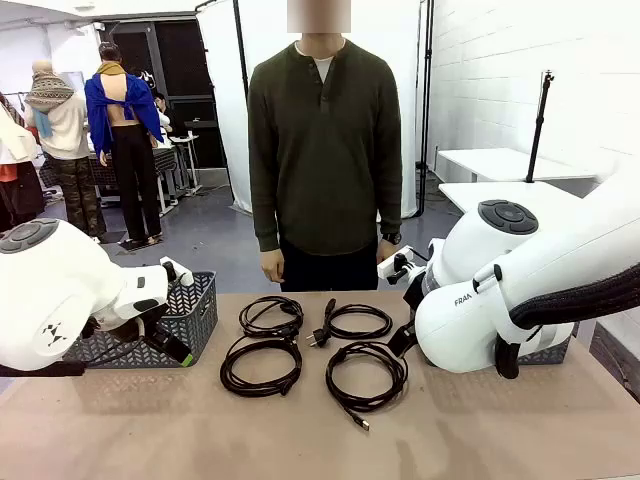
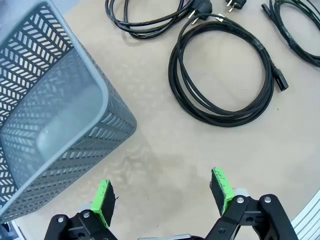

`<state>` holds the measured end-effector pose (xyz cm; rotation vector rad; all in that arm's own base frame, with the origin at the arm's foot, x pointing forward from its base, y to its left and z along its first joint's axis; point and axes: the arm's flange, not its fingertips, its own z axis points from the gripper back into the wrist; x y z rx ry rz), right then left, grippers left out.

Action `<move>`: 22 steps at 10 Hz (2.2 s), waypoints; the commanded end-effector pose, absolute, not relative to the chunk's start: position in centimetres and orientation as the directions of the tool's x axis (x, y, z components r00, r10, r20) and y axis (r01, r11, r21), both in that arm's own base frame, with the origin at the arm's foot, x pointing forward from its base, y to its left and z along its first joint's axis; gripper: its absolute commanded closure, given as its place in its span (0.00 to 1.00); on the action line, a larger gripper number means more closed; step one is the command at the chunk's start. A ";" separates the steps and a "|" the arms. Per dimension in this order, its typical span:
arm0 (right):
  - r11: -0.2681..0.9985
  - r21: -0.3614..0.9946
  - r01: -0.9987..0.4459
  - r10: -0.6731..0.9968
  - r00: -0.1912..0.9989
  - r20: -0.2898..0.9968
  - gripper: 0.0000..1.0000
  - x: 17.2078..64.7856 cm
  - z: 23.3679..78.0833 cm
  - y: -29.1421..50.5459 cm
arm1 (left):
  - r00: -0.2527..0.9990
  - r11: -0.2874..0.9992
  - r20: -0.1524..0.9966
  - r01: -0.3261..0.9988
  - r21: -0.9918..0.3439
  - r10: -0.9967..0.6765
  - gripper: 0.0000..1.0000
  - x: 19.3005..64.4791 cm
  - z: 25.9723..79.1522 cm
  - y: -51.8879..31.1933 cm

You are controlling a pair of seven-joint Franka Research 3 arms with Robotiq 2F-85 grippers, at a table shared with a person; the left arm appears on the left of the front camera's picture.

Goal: Organize the cables according to human instructions.
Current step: Pick up a bundle of cables and place it in the basket indicated by the human.

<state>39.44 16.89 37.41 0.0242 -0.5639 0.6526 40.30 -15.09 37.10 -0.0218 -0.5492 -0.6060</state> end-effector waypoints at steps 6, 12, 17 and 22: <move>0.800 -0.152 -0.581 0.568 0.650 0.504 0.00 39.4 37.4 16.9 | 0.684 0.826 0.497 0.546 0.138 -0.535 0.00 40.3 37.1 -15.1; 0.800 -0.152 -0.581 0.568 0.650 0.504 0.00 39.4 37.4 16.9 | 0.684 0.826 0.497 0.546 0.138 -0.535 0.00 40.3 37.1 -15.1; 0.761 -0.108 -0.639 0.587 0.609 0.534 0.00 39.3 42.1 15.2 | 0.618 0.790 0.549 0.597 0.139 -0.563 0.00 39.4 42.5 -13.6; 0.648 -0.026 -0.761 0.614 0.502 0.609 0.00 38.5 47.9 10.1 | 0.425 0.607 0.577 0.779 0.159 -0.697 0.00 38.8 48.2 -11.3</move>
